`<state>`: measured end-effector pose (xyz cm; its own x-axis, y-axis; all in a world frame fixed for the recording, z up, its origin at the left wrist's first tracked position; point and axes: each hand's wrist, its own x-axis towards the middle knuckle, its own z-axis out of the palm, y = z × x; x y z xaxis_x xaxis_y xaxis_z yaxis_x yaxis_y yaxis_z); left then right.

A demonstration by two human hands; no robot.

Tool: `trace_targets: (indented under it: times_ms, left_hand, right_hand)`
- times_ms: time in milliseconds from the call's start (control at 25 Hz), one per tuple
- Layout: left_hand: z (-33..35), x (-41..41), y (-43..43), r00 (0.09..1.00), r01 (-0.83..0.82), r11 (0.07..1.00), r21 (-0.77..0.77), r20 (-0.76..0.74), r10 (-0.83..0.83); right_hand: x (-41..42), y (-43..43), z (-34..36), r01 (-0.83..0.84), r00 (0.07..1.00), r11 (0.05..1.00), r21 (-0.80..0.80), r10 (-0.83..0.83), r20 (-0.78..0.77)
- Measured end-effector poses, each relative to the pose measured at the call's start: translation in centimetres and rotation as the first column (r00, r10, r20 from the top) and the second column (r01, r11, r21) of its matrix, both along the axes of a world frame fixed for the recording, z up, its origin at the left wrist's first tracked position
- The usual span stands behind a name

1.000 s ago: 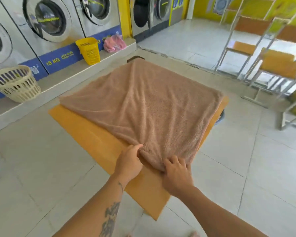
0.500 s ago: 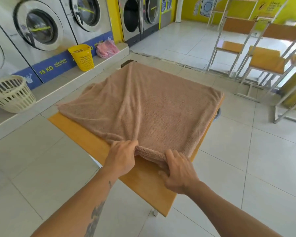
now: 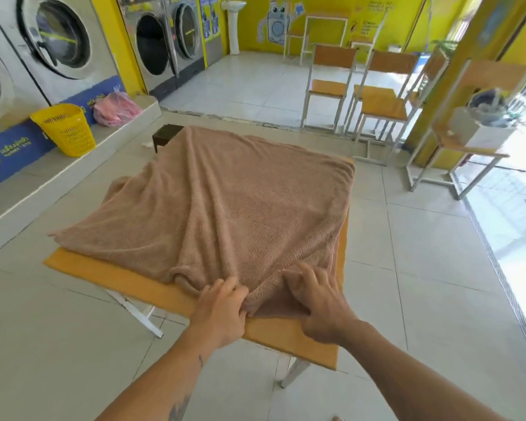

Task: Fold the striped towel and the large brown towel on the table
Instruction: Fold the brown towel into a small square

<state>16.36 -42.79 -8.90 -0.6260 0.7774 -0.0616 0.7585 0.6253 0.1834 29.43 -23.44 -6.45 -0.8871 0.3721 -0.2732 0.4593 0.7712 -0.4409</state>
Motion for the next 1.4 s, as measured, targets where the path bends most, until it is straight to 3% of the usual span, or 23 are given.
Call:
trace_targets:
  times_ms: [80,120,200,280,360,600,720,840,920,1120,1280,1400]
  left_hand:
    - [-0.2,-0.3,-0.5,0.998,0.066,0.998,0.008,-0.017,-0.066]
    - [-0.3,-0.7,-1.1,0.997,0.081,0.996,0.022,-0.020,-0.081]
    - [-0.3,-1.6,-1.8,0.996,0.091,0.994,0.059,-0.016,-0.090]
    - [-0.4,-2.0,-1.9,0.994,0.106,0.990,0.096,-0.016,-0.105]
    - [-0.6,-1.3,-1.5,0.990,0.140,0.985,0.103,-0.028,-0.138]
    - [-1.6,0.7,-2.2,0.989,0.127,0.992,-0.004,0.076,-0.126]
    - [-0.8,0.5,-2.8,0.986,0.102,0.994,-0.031,0.136,-0.097]
    - [-0.7,1.6,-3.2,0.978,0.069,0.996,-0.048,0.199,-0.058]
    - [-0.7,2.5,-3.3,0.965,0.038,0.999,-0.004,0.262,-0.036]
    - [-0.4,1.2,-5.3,0.945,-0.206,0.966,0.155,0.286,0.156]
    - [-0.3,-2.3,-8.8,0.945,-0.270,0.946,0.178,0.235,0.226]
    - [-0.3,-6.4,-12.1,0.950,-0.301,0.938,0.173,0.136,0.280]
  right_hand:
    - [-0.5,-1.6,-1.0,0.173,0.985,0.980,-0.097,-0.175,-0.008]
    - [-0.3,-1.9,-1.0,0.182,0.983,0.982,-0.042,-0.182,-0.012]
    - [0.7,-1.4,-0.7,0.095,0.995,0.976,0.198,-0.086,-0.056]
    - [2.5,0.8,-0.1,0.019,0.990,0.907,0.420,0.041,-0.134]
    - [4.4,2.8,0.4,0.043,0.980,0.858,0.512,0.063,-0.189]
    - [7.2,0.7,-0.4,-0.088,0.968,0.969,0.233,0.028,0.247]
    - [6.3,0.7,0.3,-0.092,0.945,0.968,0.235,0.011,0.327]
    - [6.4,0.3,0.3,-0.234,0.890,0.913,0.333,0.064,0.451]
    - [6.2,0.0,0.8,-0.265,0.856,0.921,0.287,0.087,0.510]
    - [2.3,-1.4,3.8,-0.198,0.930,0.955,0.219,0.113,0.350]
    - [-2.0,-5.4,4.2,-0.224,0.917,0.954,0.198,0.138,0.373]
    - [-4.8,-9.4,3.3,-0.132,0.949,0.979,0.155,0.080,0.305]
